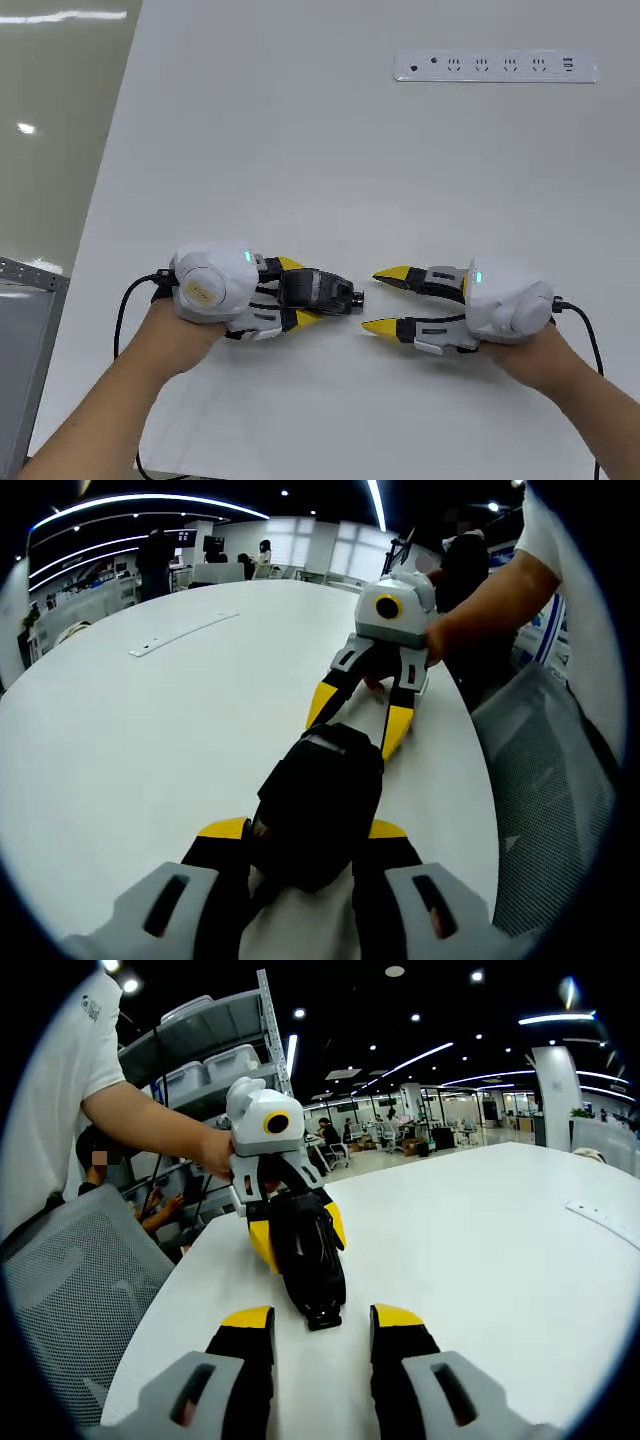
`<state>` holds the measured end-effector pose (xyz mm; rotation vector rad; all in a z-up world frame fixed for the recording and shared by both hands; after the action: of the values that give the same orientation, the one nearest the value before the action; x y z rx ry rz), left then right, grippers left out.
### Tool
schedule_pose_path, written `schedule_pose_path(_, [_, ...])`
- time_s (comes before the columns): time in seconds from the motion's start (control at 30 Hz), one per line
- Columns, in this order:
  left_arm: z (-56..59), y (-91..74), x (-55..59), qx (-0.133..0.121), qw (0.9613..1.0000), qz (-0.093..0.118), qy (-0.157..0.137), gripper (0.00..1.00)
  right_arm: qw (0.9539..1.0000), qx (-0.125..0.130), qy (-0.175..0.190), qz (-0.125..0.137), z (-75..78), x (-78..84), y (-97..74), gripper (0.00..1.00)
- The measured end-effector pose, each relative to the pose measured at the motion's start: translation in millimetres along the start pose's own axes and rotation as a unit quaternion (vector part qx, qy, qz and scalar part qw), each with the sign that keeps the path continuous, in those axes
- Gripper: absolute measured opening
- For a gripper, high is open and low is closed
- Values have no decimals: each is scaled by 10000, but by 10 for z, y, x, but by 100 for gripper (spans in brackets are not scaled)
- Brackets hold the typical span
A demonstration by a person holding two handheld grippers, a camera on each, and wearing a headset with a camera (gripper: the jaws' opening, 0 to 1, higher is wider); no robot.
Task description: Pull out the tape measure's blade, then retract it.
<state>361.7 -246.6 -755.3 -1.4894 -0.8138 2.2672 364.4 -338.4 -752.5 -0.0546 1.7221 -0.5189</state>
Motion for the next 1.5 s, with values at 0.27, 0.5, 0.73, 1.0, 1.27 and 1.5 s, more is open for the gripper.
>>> schedule_pose_path(0.27, [2,1,-3,9,10000,-1,-4,37,9999,-72,-60,-81,-16,46,58,32])
schedule_pose_path(0.5, [-5,5,5,17,10000,-6,-11,37,9998,-112,-105,-92,-22,62,128,28])
schedule_pose_path(0.73, [0,4,-1,33,10000,-14,-9,37,9997,-142,-110,-142,-22,106,155,24])
schedule_pose_path(1.0, [-3,8,6,27,10000,-19,0,37,9995,-163,-200,-165,-16,127,178,20])
schedule_pose_path(1.27, [-4,12,8,41,10000,-16,-4,37,9992,-208,-311,-155,-9,128,178,16])
schedule_pose_path(1.5, [-4,15,15,59,10000,-9,-30,36,9990,-219,-351,-154,-17,128,182,14])
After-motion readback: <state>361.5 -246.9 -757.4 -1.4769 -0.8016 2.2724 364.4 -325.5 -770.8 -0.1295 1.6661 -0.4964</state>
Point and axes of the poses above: the centre of the closed fingertips' face, and the gripper's own axes: y roughly forward along the fingers, z roughly to its right, x roughly out of its underside, the point moved 2 cm from there along -y, roughly backward along the fingers, and after that the axes turned 13 degrees about x, right-handed, at the moved point
